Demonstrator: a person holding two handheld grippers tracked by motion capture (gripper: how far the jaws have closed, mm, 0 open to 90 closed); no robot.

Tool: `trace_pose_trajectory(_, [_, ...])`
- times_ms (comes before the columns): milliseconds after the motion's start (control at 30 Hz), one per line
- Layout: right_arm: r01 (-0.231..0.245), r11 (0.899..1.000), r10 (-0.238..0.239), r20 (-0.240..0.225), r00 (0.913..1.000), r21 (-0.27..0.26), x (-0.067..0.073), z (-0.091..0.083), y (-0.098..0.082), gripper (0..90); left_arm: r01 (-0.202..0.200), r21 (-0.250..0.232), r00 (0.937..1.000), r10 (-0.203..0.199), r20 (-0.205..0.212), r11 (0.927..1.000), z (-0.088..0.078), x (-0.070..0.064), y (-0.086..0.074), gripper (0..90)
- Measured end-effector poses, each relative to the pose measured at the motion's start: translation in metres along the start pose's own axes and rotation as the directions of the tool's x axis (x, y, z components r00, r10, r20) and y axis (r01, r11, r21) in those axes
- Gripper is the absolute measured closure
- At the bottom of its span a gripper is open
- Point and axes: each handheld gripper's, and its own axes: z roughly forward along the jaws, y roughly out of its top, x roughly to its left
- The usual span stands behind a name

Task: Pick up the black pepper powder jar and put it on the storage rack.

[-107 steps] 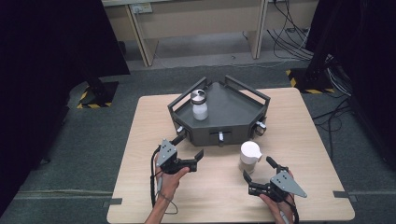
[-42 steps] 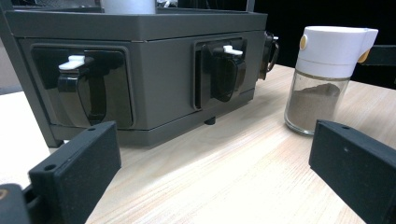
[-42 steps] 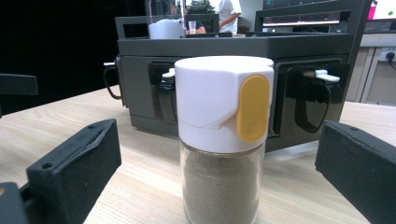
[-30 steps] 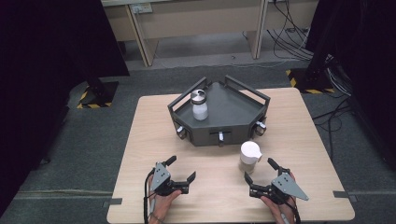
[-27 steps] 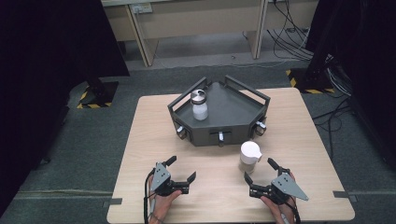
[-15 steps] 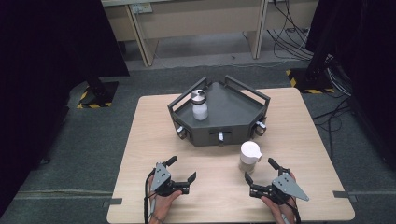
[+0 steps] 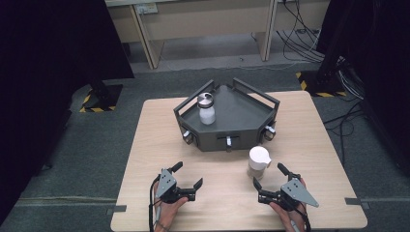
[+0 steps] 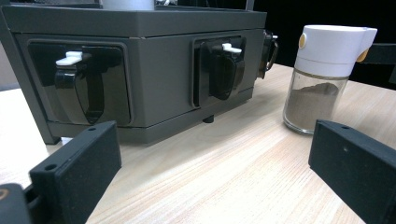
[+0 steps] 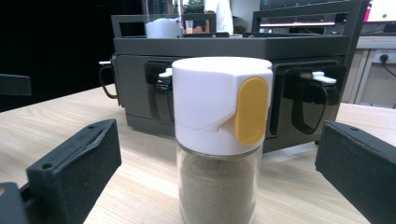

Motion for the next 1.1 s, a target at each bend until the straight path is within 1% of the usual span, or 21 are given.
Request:
trace_pose_trajectory(233, [0.001,1.0,-0.001,0.013,0.9999,0.003,0.0,0.004,0.001,0.3,0.001,0.001,1.0,-0.001,0.001,1.0,0.0,0.0,-0.001,1.6])
trace_pose_trajectory(433, [0.002,1.0,-0.002,0.018,0.9998,0.012,0.002,0.012,0.002,0.3,0.003,0.0,1.0,-0.003,0.001,1.0,0.0,0.0,0.0,1.6])
trace_pose_trajectory(700, [-0.012,1.0,0.012,0.019,0.9998,0.026,0.002,0.023,0.005,0.4,0.005,0.001,1.0,-0.005,0.002,1.0,0.0,0.0,0.0,1.9])
trace_pose_trajectory(1100, [-0.017,0.999,0.015,0.03,0.9994,0.049,0.0,0.033,0.007,5.2,0.009,0.002,1.0,-0.009,0.003,1.0,0.001,0.0,-0.001,1.9])
